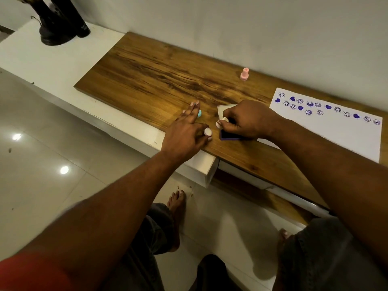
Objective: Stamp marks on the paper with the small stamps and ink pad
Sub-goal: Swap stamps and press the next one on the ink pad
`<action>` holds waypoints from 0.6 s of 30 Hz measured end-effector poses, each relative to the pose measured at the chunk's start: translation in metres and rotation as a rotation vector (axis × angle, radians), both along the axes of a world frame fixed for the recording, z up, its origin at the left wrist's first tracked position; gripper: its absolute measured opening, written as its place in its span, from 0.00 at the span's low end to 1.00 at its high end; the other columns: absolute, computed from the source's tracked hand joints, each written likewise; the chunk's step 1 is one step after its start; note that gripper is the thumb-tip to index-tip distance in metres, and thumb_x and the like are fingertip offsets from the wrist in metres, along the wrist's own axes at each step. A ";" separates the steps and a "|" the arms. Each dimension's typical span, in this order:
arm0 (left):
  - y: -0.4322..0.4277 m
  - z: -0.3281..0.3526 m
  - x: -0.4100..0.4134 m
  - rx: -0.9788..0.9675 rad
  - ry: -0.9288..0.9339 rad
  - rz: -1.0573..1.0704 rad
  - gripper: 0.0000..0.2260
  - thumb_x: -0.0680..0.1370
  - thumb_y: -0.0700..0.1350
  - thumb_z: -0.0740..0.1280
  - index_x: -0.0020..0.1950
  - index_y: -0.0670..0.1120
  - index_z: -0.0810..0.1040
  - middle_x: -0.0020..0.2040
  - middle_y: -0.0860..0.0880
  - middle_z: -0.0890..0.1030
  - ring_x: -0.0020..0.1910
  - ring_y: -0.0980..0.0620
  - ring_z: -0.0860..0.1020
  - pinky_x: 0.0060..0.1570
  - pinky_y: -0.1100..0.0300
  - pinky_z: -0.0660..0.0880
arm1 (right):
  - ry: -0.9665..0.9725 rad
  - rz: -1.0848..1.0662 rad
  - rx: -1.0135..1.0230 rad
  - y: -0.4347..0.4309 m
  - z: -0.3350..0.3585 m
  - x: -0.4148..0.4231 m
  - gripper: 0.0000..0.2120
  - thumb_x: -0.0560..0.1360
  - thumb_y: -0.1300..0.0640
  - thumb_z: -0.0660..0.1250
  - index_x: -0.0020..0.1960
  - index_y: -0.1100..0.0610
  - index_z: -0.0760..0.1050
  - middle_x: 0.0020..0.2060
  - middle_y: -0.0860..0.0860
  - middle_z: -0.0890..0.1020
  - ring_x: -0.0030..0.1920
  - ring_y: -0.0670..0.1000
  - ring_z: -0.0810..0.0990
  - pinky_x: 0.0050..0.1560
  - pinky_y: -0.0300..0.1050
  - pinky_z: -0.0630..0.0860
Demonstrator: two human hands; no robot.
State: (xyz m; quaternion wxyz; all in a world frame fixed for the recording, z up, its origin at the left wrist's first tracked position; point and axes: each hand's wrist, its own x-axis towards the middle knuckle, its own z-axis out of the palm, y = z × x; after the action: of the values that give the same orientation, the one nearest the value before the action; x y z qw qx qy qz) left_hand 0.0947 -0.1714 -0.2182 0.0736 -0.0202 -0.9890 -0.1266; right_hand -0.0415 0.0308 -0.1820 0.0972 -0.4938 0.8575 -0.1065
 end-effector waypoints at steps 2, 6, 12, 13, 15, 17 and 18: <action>0.000 0.001 0.000 0.017 -0.016 0.015 0.18 0.80 0.60 0.69 0.63 0.51 0.85 0.83 0.40 0.59 0.83 0.45 0.57 0.78 0.48 0.60 | 0.000 0.001 0.000 0.000 0.001 0.000 0.17 0.82 0.37 0.58 0.42 0.46 0.72 0.30 0.43 0.73 0.32 0.44 0.74 0.33 0.42 0.66; 0.002 0.001 -0.002 0.020 -0.025 0.040 0.19 0.79 0.60 0.70 0.65 0.50 0.84 0.84 0.41 0.58 0.83 0.44 0.57 0.78 0.47 0.58 | 0.012 0.004 0.005 0.003 0.004 0.002 0.17 0.82 0.37 0.58 0.41 0.47 0.73 0.30 0.44 0.73 0.33 0.45 0.74 0.33 0.43 0.67; 0.005 0.005 -0.003 -0.013 -0.017 0.049 0.24 0.79 0.63 0.69 0.71 0.51 0.80 0.84 0.43 0.57 0.83 0.46 0.55 0.77 0.49 0.58 | 0.111 -0.050 0.015 0.011 0.008 -0.003 0.22 0.82 0.37 0.57 0.43 0.52 0.77 0.30 0.46 0.74 0.31 0.47 0.73 0.31 0.42 0.63; 0.007 0.007 -0.004 -0.011 -0.002 0.037 0.25 0.79 0.63 0.69 0.71 0.51 0.80 0.84 0.43 0.58 0.83 0.46 0.56 0.77 0.49 0.60 | 0.145 -0.073 0.021 0.014 0.009 -0.005 0.22 0.82 0.37 0.57 0.44 0.53 0.78 0.30 0.47 0.75 0.32 0.49 0.74 0.31 0.41 0.61; 0.013 0.011 -0.008 -0.008 0.017 0.008 0.27 0.79 0.65 0.68 0.72 0.51 0.78 0.84 0.42 0.59 0.83 0.46 0.57 0.76 0.48 0.61 | 0.218 -0.123 0.022 0.020 0.010 -0.009 0.23 0.82 0.38 0.56 0.45 0.54 0.79 0.30 0.49 0.75 0.33 0.52 0.75 0.31 0.41 0.59; 0.022 0.016 -0.014 0.000 0.017 -0.019 0.31 0.77 0.67 0.67 0.75 0.50 0.76 0.84 0.41 0.58 0.83 0.45 0.55 0.77 0.48 0.59 | 0.269 -0.178 0.021 0.025 0.010 -0.010 0.23 0.82 0.38 0.56 0.46 0.55 0.79 0.30 0.50 0.74 0.33 0.53 0.74 0.31 0.40 0.58; 0.026 0.018 -0.017 -0.005 0.009 -0.031 0.33 0.77 0.68 0.67 0.76 0.50 0.75 0.84 0.41 0.56 0.83 0.44 0.54 0.78 0.47 0.58 | 0.286 -0.201 0.023 0.027 0.009 -0.008 0.24 0.82 0.38 0.56 0.46 0.55 0.79 0.29 0.50 0.74 0.33 0.53 0.74 0.30 0.39 0.57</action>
State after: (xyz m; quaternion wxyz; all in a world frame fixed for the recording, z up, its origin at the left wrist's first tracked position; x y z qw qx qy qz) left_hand 0.0776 -0.1451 -0.2006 0.0762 -0.0363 -0.9885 -0.1253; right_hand -0.0497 0.0575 -0.1731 -0.0314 -0.4144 0.9089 -0.0348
